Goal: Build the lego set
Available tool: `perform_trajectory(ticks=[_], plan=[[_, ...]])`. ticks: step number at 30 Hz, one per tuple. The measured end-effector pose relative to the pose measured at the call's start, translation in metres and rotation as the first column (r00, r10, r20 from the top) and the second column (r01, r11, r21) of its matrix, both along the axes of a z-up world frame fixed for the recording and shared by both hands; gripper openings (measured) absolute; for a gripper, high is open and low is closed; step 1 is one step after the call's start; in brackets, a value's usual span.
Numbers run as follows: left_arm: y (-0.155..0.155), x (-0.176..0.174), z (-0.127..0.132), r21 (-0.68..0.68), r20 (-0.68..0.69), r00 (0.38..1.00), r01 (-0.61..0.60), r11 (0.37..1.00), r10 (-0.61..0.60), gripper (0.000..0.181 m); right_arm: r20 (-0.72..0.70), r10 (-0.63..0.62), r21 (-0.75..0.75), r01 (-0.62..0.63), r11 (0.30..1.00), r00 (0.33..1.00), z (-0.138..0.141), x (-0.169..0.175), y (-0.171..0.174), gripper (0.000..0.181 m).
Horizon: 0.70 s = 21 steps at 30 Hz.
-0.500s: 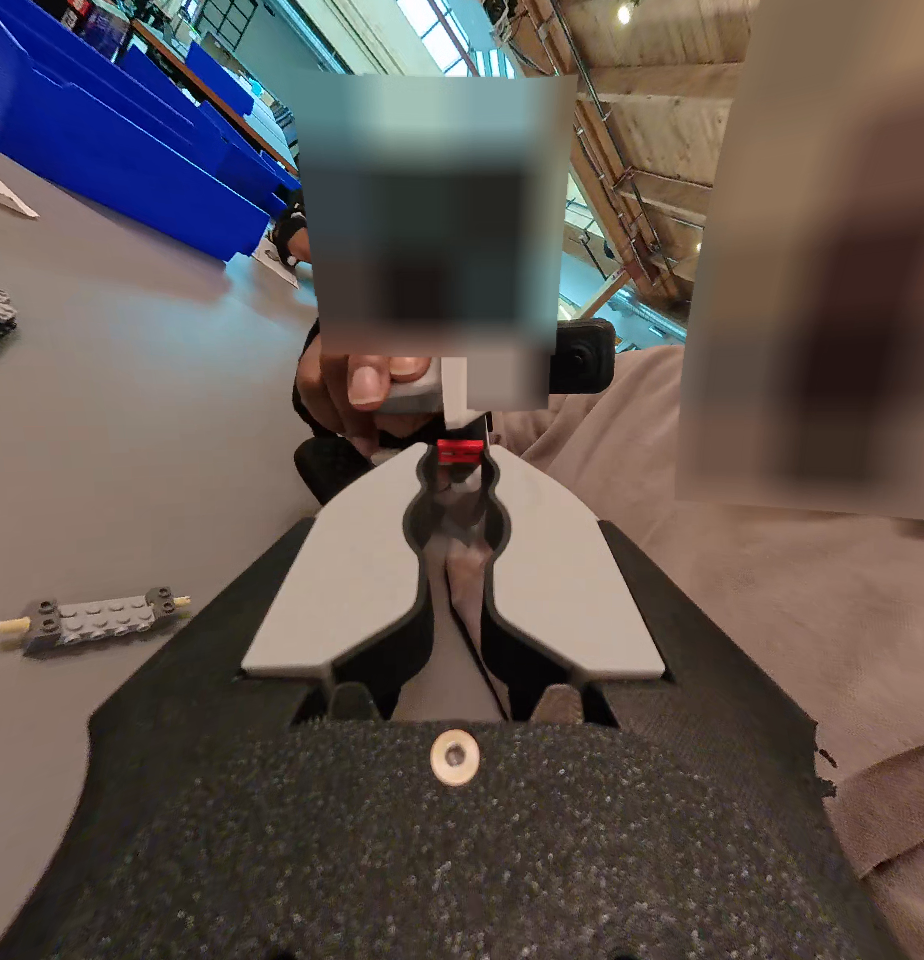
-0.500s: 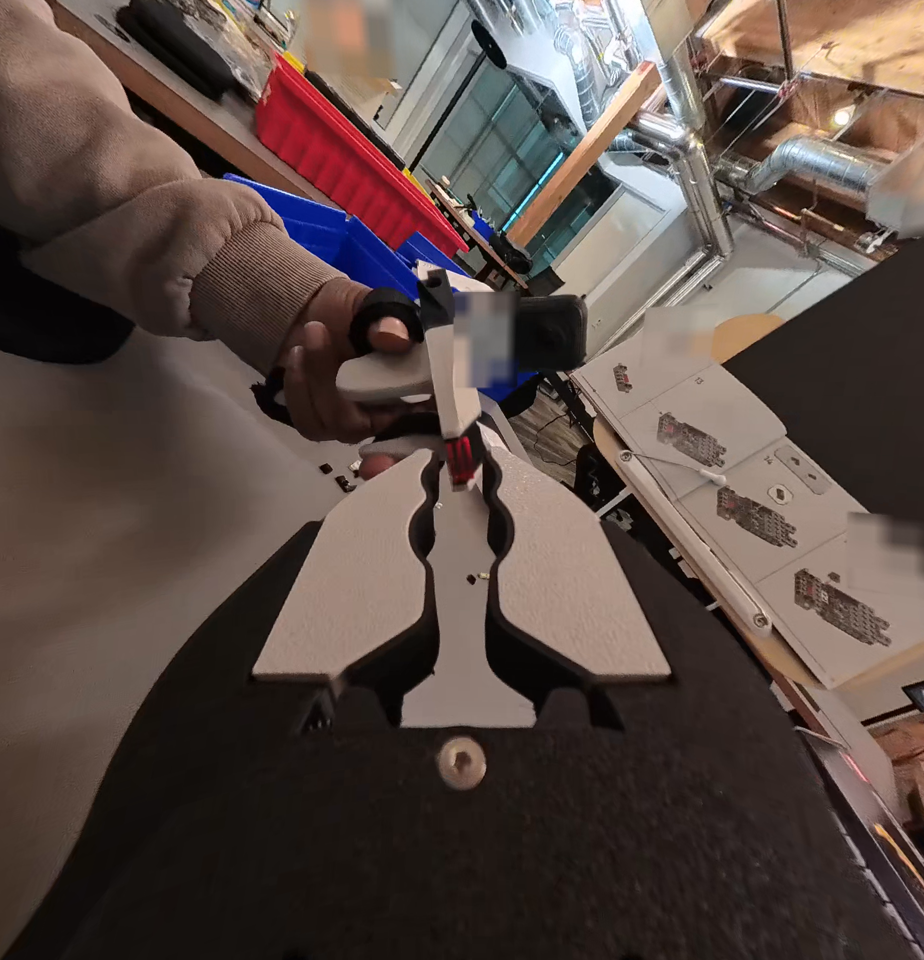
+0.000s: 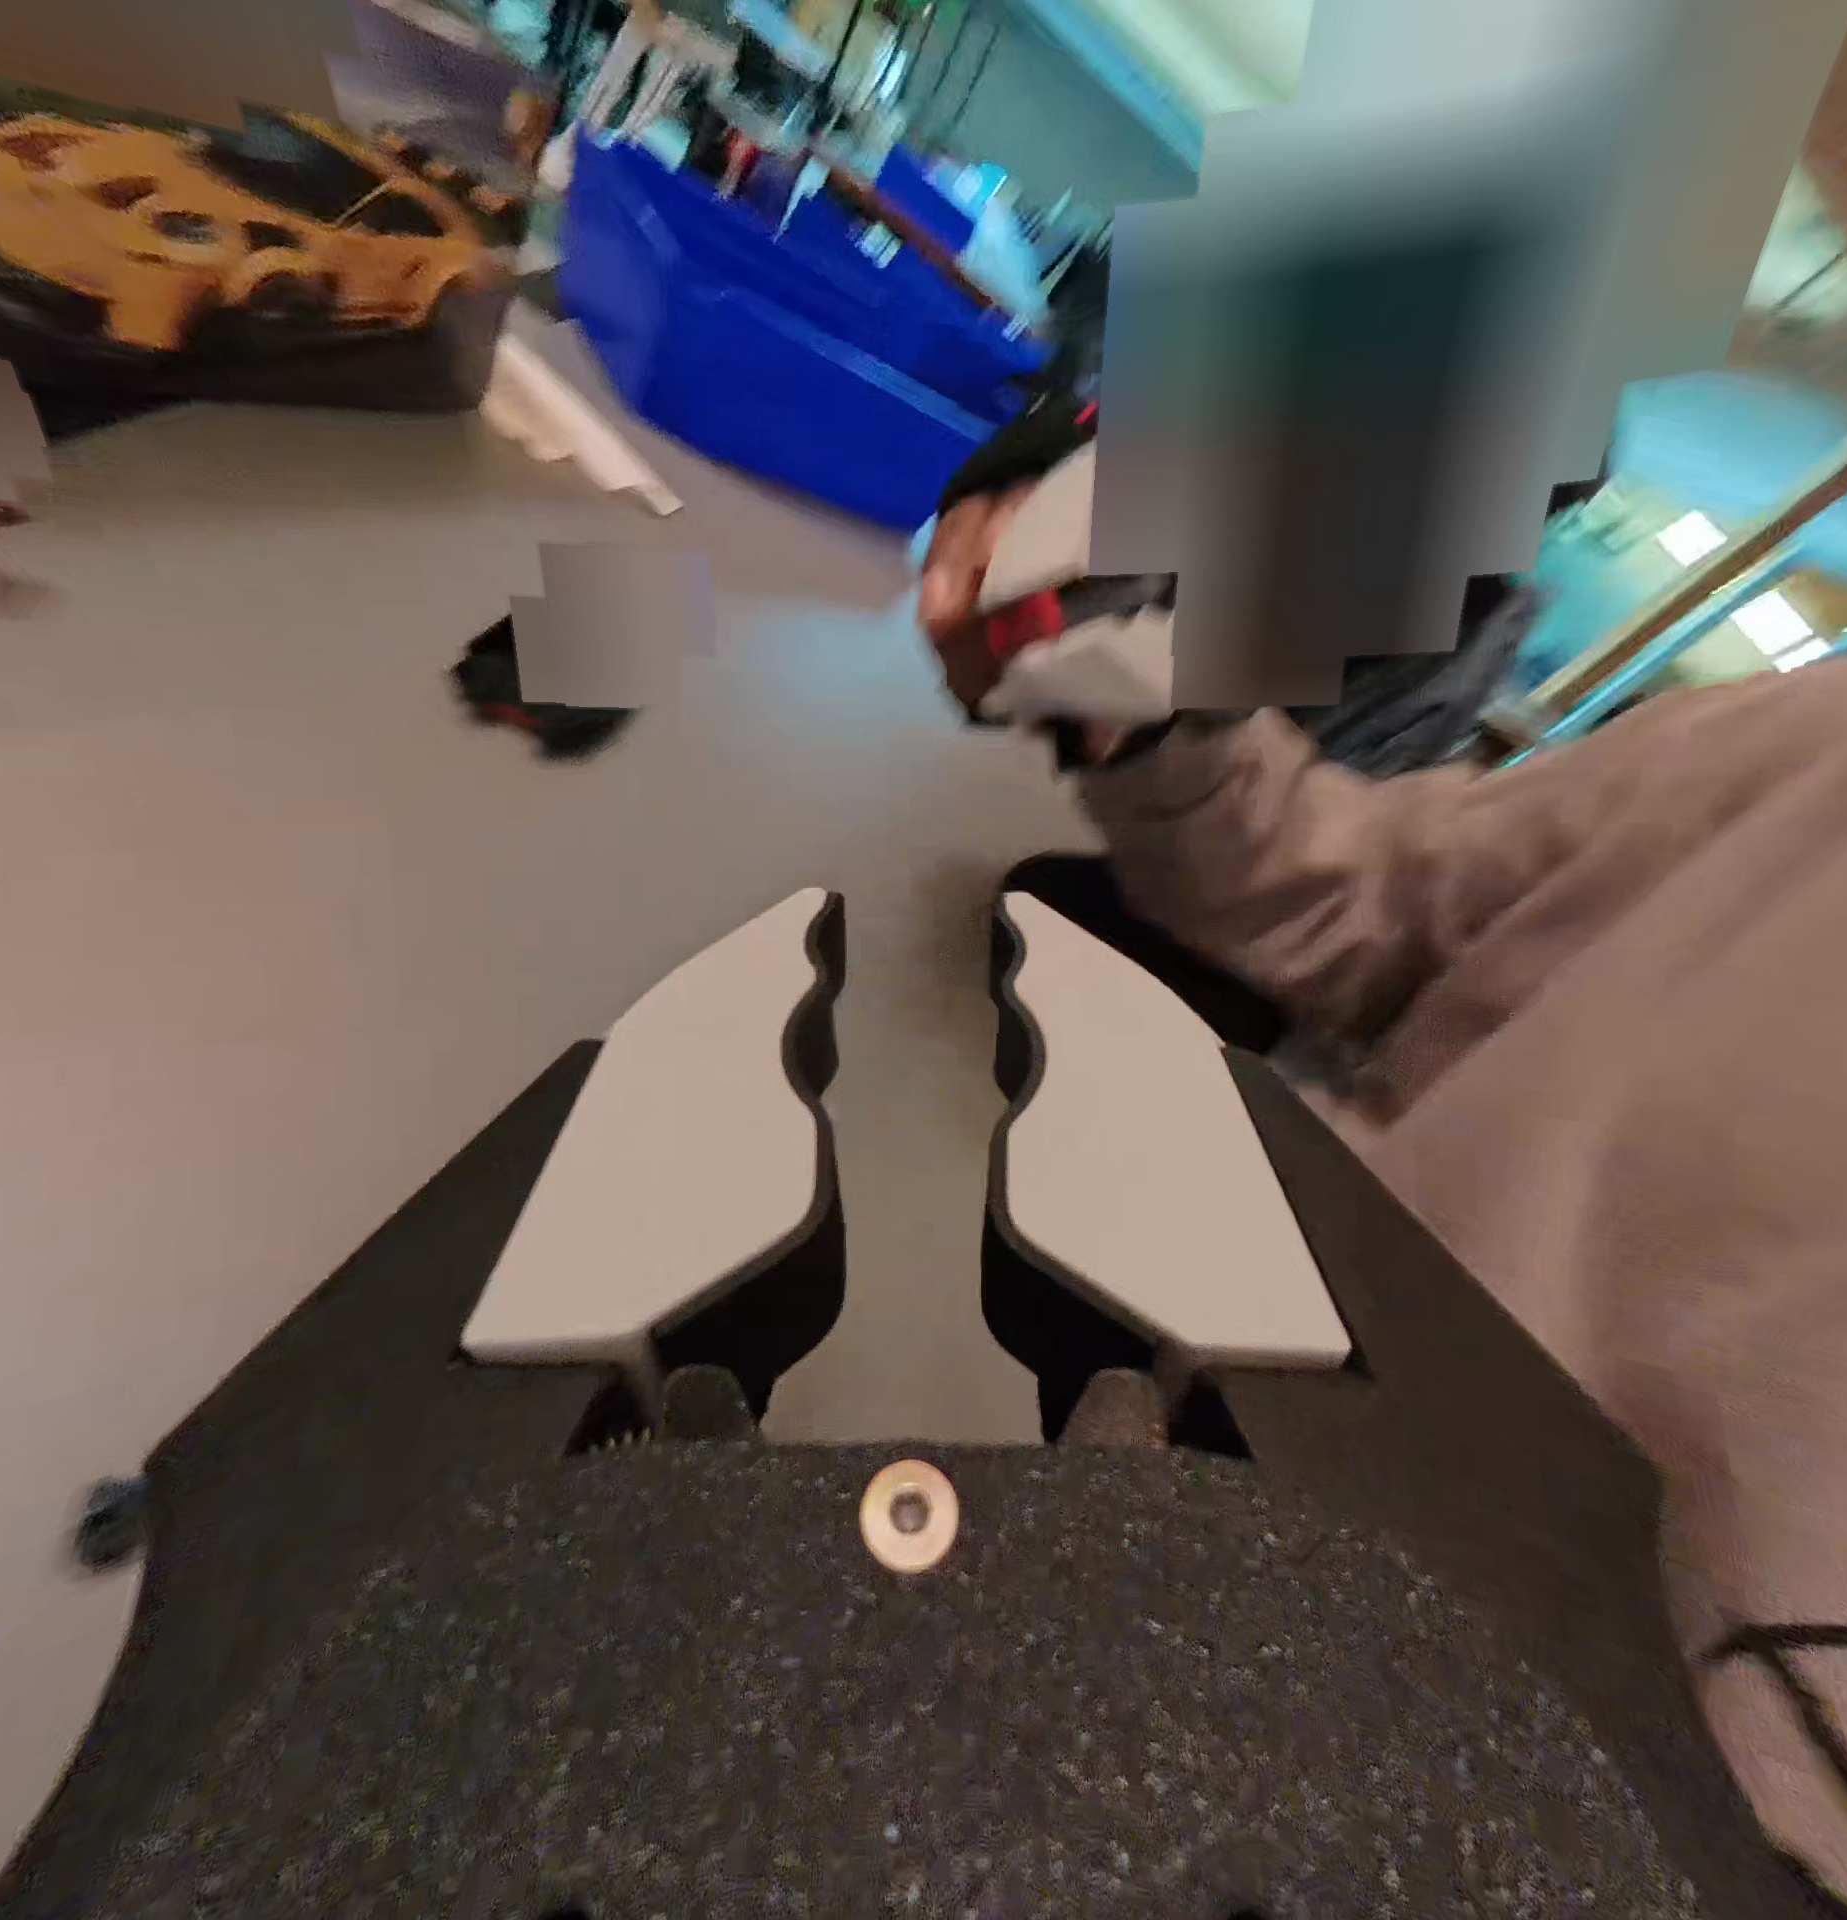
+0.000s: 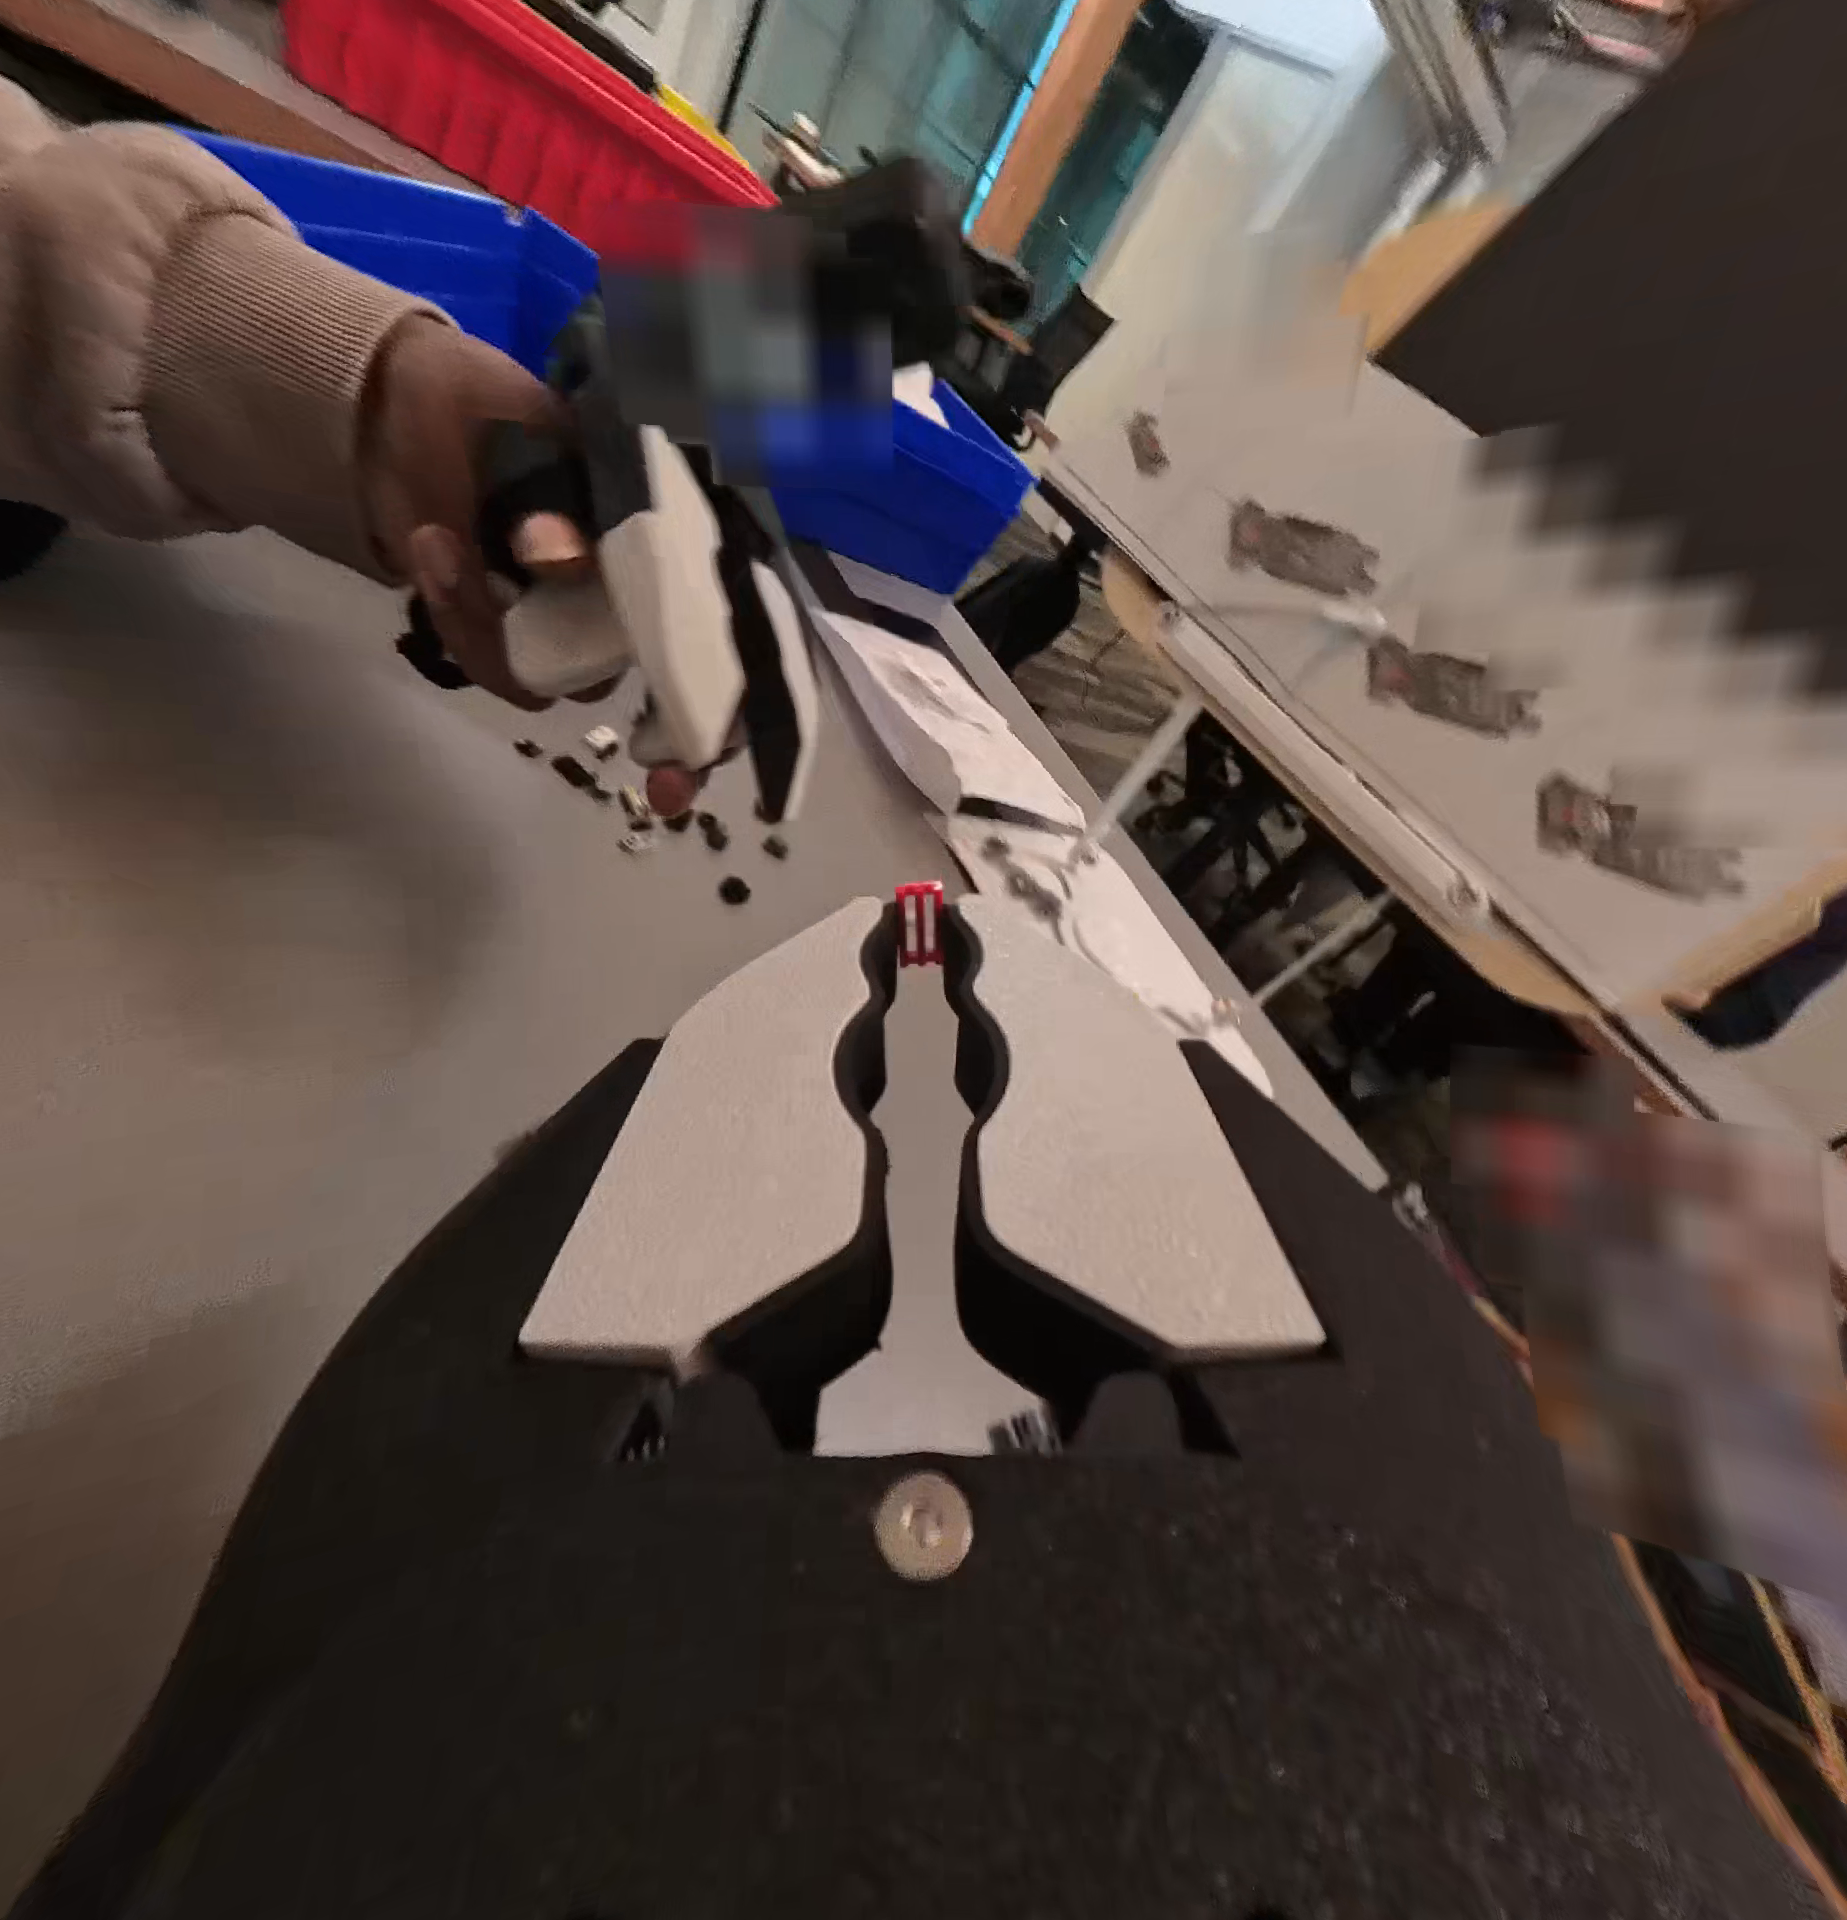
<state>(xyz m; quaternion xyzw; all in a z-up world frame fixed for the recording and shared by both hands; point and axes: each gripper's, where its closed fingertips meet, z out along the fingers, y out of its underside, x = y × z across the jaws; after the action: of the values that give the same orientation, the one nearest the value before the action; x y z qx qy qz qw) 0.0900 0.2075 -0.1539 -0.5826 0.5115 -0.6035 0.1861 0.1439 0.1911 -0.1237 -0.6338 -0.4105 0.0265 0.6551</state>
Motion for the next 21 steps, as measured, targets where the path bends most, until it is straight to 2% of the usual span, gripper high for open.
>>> perform_trajectory(ticks=[3,5,8,11,15,21], plan=[[0.010,0.005,-0.046,0.201,-0.182,0.983,0.009,0.979,0.028,0.034,0.005,-0.066,-0.032,0.066,0.997,0.998,-0.011,0.020,0.007,0.008],[0.014,0.006,-0.077,0.307,-0.315,0.948,0.046,0.950,0.056,0.041,0.025,-0.088,-0.044,0.089,0.995,0.996,-0.020,0.022,0.011,0.008],[0.005,0.008,-0.103,0.381,-0.418,0.905,0.096,0.920,0.079,0.056,0.038,-0.100,-0.062,0.103,0.993,0.994,-0.029,0.022,0.015,0.008],[-0.008,0.010,-0.116,0.425,-0.449,0.888,0.116,0.898,0.098,0.068,0.047,-0.108,-0.073,0.112,0.991,0.993,-0.034,0.024,0.017,0.008],[-0.006,0.014,-0.121,0.545,-0.434,0.885,0.110,0.831,0.168,0.062,0.048,-0.117,-0.086,0.120,0.989,0.992,-0.038,0.026,0.019,0.008],[-0.005,0.015,-0.121,0.569,-0.432,0.883,0.112,0.814,0.181,0.058,0.049,-0.118,-0.089,0.122,0.989,0.992,-0.040,0.025,0.019,0.008]])
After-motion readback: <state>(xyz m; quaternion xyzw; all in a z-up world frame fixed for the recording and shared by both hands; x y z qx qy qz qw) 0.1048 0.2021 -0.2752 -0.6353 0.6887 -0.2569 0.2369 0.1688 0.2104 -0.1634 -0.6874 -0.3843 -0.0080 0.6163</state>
